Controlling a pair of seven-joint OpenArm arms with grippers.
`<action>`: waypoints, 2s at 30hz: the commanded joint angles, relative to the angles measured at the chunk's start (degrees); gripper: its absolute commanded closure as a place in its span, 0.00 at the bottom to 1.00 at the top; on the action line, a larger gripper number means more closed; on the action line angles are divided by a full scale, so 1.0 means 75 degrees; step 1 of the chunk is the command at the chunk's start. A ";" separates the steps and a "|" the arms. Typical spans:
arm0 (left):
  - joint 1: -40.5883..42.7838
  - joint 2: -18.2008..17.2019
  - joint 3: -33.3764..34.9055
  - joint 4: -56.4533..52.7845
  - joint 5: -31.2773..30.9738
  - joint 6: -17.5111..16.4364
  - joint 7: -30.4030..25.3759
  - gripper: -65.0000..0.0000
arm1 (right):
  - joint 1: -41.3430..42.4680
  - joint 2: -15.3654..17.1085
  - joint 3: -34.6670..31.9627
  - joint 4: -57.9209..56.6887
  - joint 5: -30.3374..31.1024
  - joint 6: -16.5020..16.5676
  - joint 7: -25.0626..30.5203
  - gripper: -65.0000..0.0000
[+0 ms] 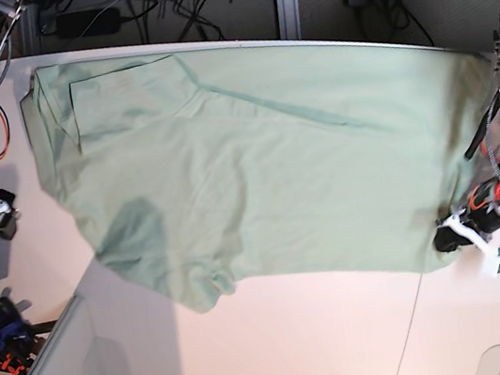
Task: Fold the T-shirt properly
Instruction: 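Move both grippers to the shirt's side edge and grasp it, then fold the grasped side edge over onto the shirt body lengthwise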
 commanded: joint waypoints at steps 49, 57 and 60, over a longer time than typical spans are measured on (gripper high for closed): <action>-0.0271 -0.0714 -0.0015 0.0134 -0.1746 -0.0209 0.0784 1.00 | 0.3072 -0.0970 -0.2116 -0.4240 -0.1000 0.0889 0.1236 1.00; 0.0329 -0.1189 -0.0015 0.1341 -0.3544 -0.0209 0.2911 1.00 | 0.1661 -0.0530 -0.2116 -0.1871 -0.0204 0.1000 0.0790 1.00; 0.0848 -0.1434 -0.0015 0.2288 -0.3783 -0.0209 0.3503 1.00 | 0.1032 -0.0318 -0.2116 -0.1189 -0.0087 0.1000 0.0787 1.00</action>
